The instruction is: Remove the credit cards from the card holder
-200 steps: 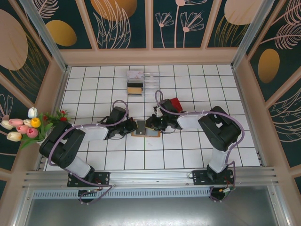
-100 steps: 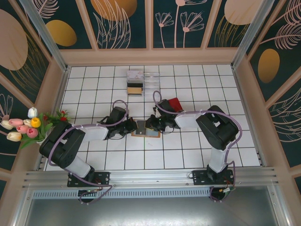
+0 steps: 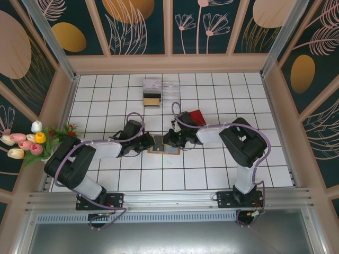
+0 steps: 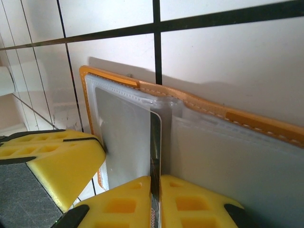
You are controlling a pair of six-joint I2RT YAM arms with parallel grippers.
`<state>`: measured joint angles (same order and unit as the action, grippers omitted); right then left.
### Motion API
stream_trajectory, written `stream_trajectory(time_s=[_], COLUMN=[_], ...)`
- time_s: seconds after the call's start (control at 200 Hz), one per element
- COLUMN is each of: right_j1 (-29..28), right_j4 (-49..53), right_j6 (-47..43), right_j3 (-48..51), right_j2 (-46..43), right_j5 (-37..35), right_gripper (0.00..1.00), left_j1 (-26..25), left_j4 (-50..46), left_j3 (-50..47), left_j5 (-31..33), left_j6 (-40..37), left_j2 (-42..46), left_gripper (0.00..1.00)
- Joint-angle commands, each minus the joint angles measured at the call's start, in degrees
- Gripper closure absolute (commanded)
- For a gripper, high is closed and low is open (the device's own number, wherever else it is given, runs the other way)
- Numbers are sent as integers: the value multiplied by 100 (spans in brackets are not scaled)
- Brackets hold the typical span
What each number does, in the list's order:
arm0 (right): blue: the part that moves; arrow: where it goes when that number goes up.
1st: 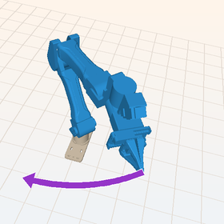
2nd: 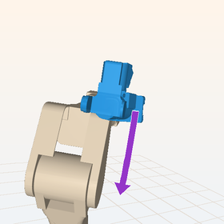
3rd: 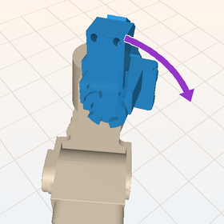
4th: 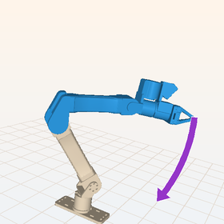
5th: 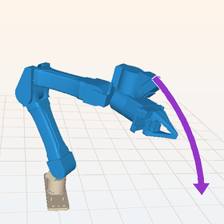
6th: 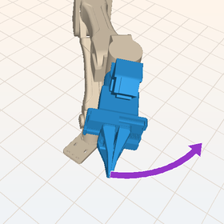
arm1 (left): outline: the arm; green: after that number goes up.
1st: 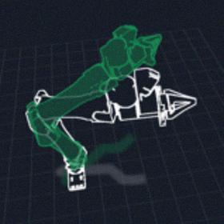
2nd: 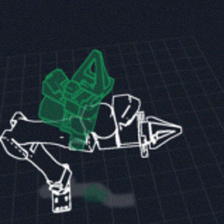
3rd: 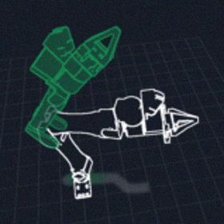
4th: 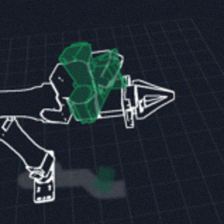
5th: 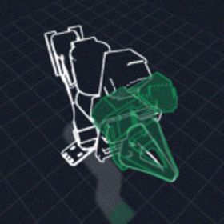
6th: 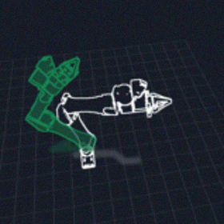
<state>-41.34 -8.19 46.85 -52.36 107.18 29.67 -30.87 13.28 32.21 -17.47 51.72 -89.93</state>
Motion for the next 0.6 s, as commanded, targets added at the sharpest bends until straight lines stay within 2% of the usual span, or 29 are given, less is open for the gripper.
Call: stream_trajectory(time_s=[0.0,0.22,0.595], right_j1=[-16,121,251], right_j4=[80,367,722], right_j6=[-93,-261,-612], right_j3=[-93,56,47], right_j2=[111,-159,-197], right_j5=[33,-60,153], right_gripper=[90,95,94], left_j1=[-12,-15,-12], left_j4=[-320,-532,-678], left_j3=[-145,-133,53], left_j5=[209,444,375], left_j6=[-95,-133,-302], left_j2=[43,189,226], left_gripper=[92,83,85])
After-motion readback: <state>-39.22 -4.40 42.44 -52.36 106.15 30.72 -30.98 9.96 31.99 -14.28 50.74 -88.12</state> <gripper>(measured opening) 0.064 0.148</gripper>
